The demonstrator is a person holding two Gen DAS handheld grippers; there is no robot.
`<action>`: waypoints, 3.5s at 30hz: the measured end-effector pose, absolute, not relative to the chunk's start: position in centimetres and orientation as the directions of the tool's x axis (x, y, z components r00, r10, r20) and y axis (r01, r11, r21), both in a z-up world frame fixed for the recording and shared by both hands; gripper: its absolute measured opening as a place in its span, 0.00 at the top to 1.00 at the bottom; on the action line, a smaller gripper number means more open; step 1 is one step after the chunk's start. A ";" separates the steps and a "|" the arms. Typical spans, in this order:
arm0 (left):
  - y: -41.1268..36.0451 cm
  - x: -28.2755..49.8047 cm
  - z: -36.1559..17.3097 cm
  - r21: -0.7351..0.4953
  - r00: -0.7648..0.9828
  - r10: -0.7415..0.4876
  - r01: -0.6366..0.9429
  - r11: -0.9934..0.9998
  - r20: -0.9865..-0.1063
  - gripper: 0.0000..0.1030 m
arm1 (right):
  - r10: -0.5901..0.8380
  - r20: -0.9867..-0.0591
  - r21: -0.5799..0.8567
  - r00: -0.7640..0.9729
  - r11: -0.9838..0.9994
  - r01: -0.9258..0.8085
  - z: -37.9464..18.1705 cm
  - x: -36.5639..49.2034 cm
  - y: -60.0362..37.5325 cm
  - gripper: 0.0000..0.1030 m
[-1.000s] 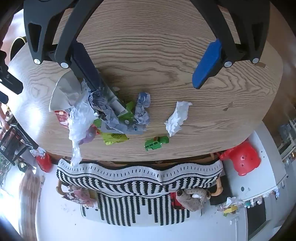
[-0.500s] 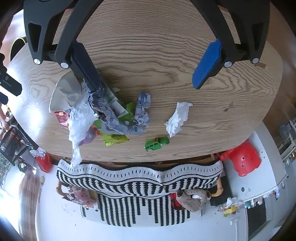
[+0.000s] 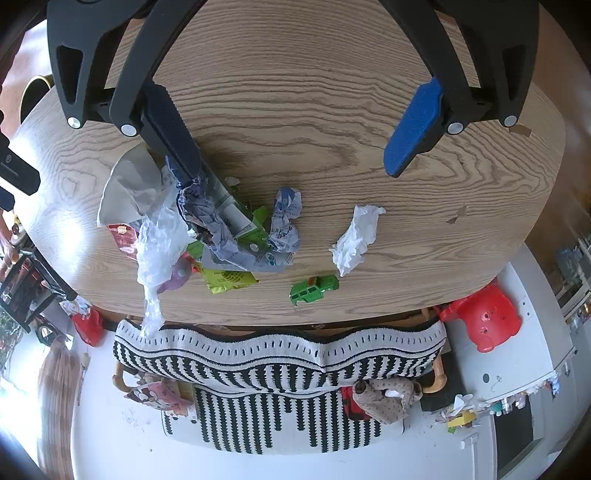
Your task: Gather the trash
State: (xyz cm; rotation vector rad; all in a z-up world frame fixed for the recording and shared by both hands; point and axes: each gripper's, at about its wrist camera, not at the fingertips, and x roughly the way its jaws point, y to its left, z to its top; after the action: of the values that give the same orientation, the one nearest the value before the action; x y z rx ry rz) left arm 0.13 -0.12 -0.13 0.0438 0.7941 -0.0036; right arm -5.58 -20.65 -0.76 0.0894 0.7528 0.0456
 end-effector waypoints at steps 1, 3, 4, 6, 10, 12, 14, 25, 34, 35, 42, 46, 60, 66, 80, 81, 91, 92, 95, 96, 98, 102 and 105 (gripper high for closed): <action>-0.1 0.1 -0.1 0.038 0.701 0.013 0.020 0.999 -0.713 0.06 | 0.074 -0.680 0.098 0.729 0.995 -0.010 -0.7 -5.6 -20.6 0.05; 0.0 0.2 -0.1 0.038 0.701 0.014 0.019 0.999 -0.713 0.06 | 0.074 -0.680 0.099 0.730 0.995 -0.009 -0.7 -5.6 -20.6 0.06; -0.1 0.1 -0.2 0.038 0.700 0.012 0.021 0.999 -0.714 0.06 | 0.076 -0.680 0.100 0.729 0.995 -0.010 -0.7 -5.6 -20.6 0.06; -0.1 0.1 -0.3 0.034 0.699 0.006 0.025 0.999 -0.715 0.06 | 0.075 -0.680 0.099 0.730 0.995 -0.010 -0.7 -5.6 -20.7 0.05; 0.0 0.0 -0.2 0.029 0.696 0.001 0.029 0.999 -0.718 0.06 | 0.076 -0.679 0.101 0.730 0.995 -0.010 -0.7 -5.6 -20.7 0.06; 0.0 0.2 -0.5 0.030 0.694 0.003 0.027 0.999 -0.720 0.06 | 0.075 -0.679 0.099 0.730 0.995 -0.010 -0.7 -5.6 -20.7 0.06; 0.1 0.3 -0.7 0.031 0.691 0.007 0.023 0.999 -0.723 0.06 | 0.077 -0.679 0.101 0.731 0.995 -0.011 -0.7 -5.6 -20.6 0.06; 0.3 0.3 -0.9 0.033 0.692 0.006 0.026 0.999 -0.722 0.06 | 0.074 -0.678 0.097 0.731 0.995 -0.011 -0.6 -5.7 -20.7 0.05; 0.3 0.3 -0.9 0.034 0.692 0.007 0.026 0.999 -0.722 0.06 | 0.076 -0.678 0.098 0.731 0.995 -0.012 -0.6 -5.7 -20.7 0.06; 0.3 0.3 -0.9 0.034 0.692 0.007 0.026 0.999 -0.722 0.06 | 0.075 -0.678 0.098 0.731 0.995 -0.011 -0.6 -5.7 -20.7 0.06; 0.3 0.3 -0.9 0.035 0.692 0.007 0.026 0.999 -0.722 0.06 | 0.075 -0.678 0.097 0.731 0.995 -0.012 -0.6 -5.7 -20.7 0.05; 0.3 0.3 -0.9 0.033 0.690 0.006 0.026 0.999 -0.723 0.06 | 0.076 -0.678 0.098 0.731 0.995 -0.012 -0.6 -5.7 -20.6 0.05; 6.5 6.5 -2.9 -0.008 0.613 -0.011 0.008 1.000 -0.790 0.06 | 0.094 -0.741 0.177 0.665 0.982 0.059 -2.3 2.3 -23.7 0.06; 8.0 11.8 -6.7 0.034 0.557 0.034 -0.011 0.999 -0.830 0.06 | 0.150 -0.806 0.257 0.573 0.960 0.111 -6.0 8.1 -24.3 0.05; 8.2 15.4 -9.2 0.022 0.551 0.003 0.027 0.999 -0.834 0.19 | 0.135 -0.849 0.228 0.512 0.966 0.124 -9.9 12.9 -22.9 0.13; 8.0 15.4 -9.1 0.020 0.553 -0.001 0.032 0.999 -0.833 0.22 | 0.129 -0.850 0.219 0.511 0.968 0.119 -9.8 13.0 -22.5 0.18; 8.3 14.7 -8.0 0.003 0.574 -0.014 0.028 1.000 -0.819 0.84 | 0.143 -0.828 0.246 0.542 0.962 0.123 -9.4 12.4 -23.4 0.47; 8.3 14.5 -7.6 0.002 0.582 -0.013 0.025 1.000 -0.813 0.85 | 0.142 -0.822 0.248 0.552 0.961 0.123 -9.0 12.1 -23.7 0.47; 8.2 13.8 -6.2 -0.002 0.609 -0.013 0.018 1.000 -0.793 0.86 | 0.131 -0.807 0.247 0.576 0.960 0.128 -8.0 11.0 -24.6 0.47; 8.1 13.6 -5.8 -0.007 0.614 -0.016 0.018 1.000 -0.789 0.86 | 0.123 -0.803 0.241 0.583 0.962 0.130 -7.7 10.6 -24.9 0.47; 7.6 13.0 -4.8 -0.028 0.621 -0.038 0.025 0.999 -0.783 0.86 | 0.108 -0.795 0.231 0.597 0.964 0.133 -7.0 9.5 -25.8 0.47; 5.8 11.9 -2.9 -0.040 0.639 -0.067 0.057 0.998 -0.766 0.86 | 0.088 -0.785 0.213 0.614 0.968 0.133 -6.1 7.4 -27.1 0.47; 3.3 10.6 -1.6 -0.054 0.652 -0.114 0.112 0.992 -0.749 0.86 | 0.060 -0.773 0.198 0.632 0.968 0.151 -5.2 5.1 -29.0 0.47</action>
State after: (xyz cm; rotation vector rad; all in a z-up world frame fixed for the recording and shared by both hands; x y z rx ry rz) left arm 10.60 3.29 -1.61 -0.0027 0.8503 -0.1285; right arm 5.13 -29.02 -5.19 0.2551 0.8879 -0.0529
